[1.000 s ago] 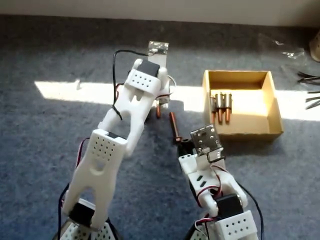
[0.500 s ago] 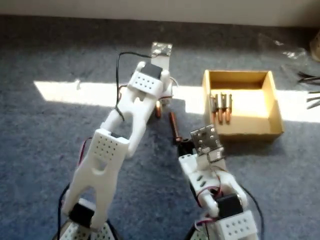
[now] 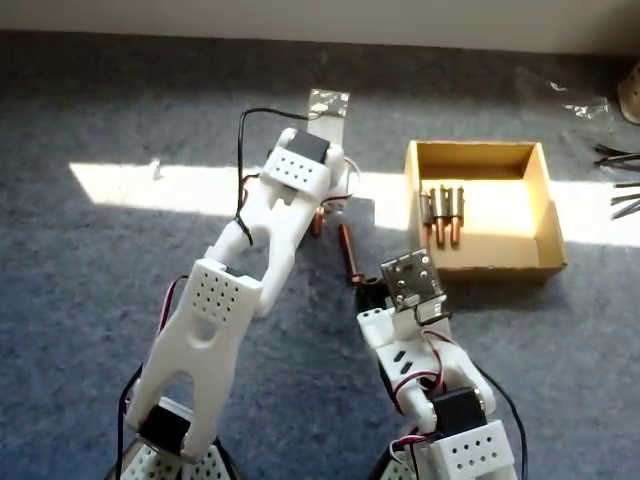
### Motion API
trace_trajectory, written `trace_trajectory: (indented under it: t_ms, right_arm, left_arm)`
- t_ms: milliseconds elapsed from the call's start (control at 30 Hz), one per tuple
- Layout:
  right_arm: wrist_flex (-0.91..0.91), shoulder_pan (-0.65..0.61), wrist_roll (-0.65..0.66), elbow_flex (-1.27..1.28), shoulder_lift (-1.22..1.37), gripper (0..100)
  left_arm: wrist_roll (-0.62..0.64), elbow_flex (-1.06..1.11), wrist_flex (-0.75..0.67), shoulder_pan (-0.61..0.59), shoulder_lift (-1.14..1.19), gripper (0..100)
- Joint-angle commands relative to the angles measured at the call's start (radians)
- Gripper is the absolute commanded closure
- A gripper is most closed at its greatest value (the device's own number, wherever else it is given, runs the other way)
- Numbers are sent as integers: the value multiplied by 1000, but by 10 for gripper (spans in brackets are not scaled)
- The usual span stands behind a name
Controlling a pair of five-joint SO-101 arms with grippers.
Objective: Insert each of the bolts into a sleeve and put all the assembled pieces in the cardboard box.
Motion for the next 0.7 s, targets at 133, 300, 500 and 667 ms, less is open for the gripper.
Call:
trace_trajectory:
  t_ms: [133,300,500,667]
  right_arm:
    - [-4,5,12,-13,-10,994]
    - [-4,5,12,-13,-10,994]
    - [-4,5,12,-13,-10,994]
    - [-4,5,12,-13,-10,994]
  left_arm:
    - [-3,-47,-2,7,-10,995]
    - [-5,-197,103,10,-8,995]
    - [-5,-427,302,-7,-1,995]
    - [-5,-443,353,-61,-7,995]
